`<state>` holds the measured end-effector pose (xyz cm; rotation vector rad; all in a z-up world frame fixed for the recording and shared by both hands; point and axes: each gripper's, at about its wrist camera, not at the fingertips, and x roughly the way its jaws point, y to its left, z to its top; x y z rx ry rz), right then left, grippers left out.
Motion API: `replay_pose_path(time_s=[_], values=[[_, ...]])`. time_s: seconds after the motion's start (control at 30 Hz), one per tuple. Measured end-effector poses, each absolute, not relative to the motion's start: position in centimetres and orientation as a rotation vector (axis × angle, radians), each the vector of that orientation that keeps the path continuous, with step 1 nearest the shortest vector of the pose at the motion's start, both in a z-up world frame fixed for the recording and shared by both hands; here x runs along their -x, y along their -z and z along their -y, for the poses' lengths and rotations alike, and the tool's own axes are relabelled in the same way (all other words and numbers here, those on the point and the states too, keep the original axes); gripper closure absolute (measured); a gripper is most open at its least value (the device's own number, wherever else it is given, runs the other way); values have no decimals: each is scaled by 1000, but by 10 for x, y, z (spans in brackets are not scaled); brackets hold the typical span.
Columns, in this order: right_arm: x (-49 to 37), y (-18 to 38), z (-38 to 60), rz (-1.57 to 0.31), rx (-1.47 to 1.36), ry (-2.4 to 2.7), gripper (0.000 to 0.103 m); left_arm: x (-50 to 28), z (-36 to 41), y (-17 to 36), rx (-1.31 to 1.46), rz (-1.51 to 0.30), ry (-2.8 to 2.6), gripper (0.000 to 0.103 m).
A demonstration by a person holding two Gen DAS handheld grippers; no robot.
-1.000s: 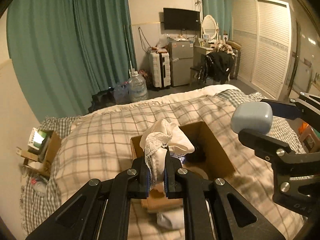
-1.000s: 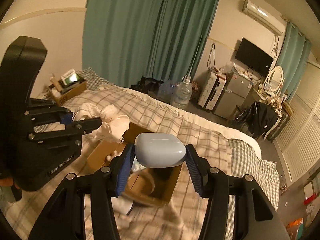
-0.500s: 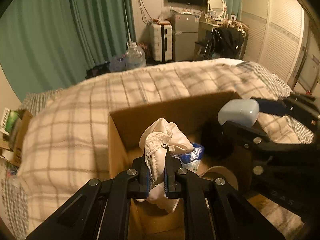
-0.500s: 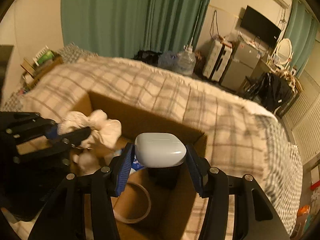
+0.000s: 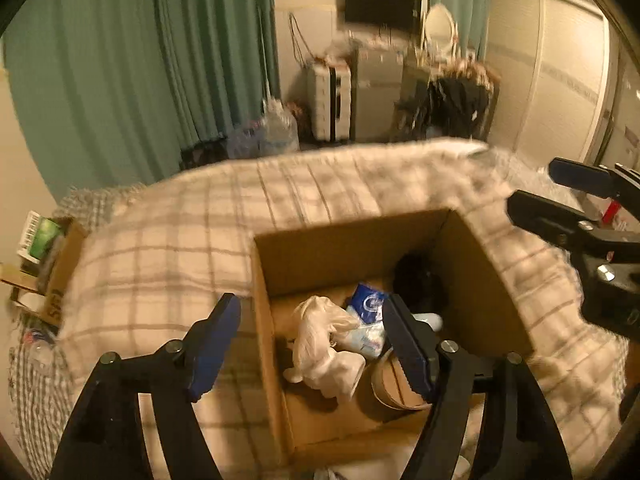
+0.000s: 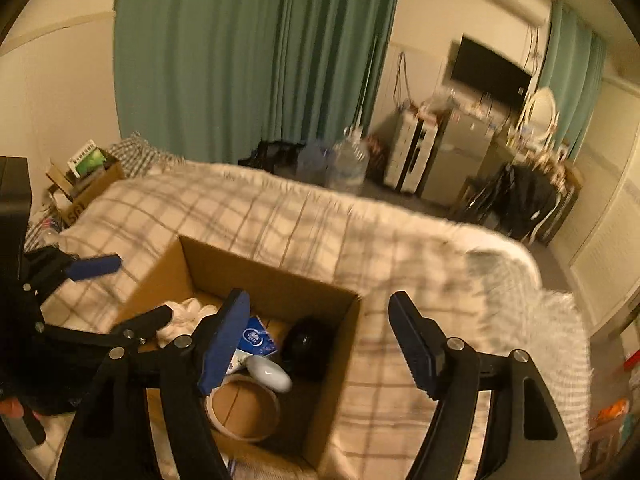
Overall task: Organize objects
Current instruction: 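Carry lace cloth and blue case into the box and open both tools, then grasp the white tube beside the sock with the right tool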
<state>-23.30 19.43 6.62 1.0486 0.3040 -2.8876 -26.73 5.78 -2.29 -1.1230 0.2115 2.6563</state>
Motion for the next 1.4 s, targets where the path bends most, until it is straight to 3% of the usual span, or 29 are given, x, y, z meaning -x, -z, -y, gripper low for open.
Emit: replay_pose_path(time_s=[0.07, 0.17, 0.27, 0.37, 0.47, 0.8, 1.03, 1.33, 1.4], values=[[209, -90, -191, -357, -1003, 2912, 30, 249, -52, 5, 1105, -238, -2665, 24], [173, -114, -183, -429, -953, 2924, 28, 222, -42, -18, 1061, -228, -2701, 8], [135, -136, -170, -508, -869, 2932, 27, 200, -31, -39, 1012, -196, -2711, 8], [103, -150, -161, -514, -831, 2914, 25, 179, -17, -52, 984, -149, -2733, 0], [82, -146, -154, -495, -816, 2892, 23, 155, -5, -51, 955, -123, -2769, 0], [81, -26, -143, -366, -1073, 2781, 23, 119, 13, 37, 1144, -43, -2828, 0], [93, 82, -117, -578, -1304, 2563, 24, 124, 10, 95, 1335, -172, -2794, 0], [110, 125, -102, -634, -1477, 2424, 24, 130, 19, 105, 1414, -123, -2767, 0], [114, 128, -100, -628, -1491, 2415, 28, 131, 23, 107, 1432, -88, -2764, 0]])
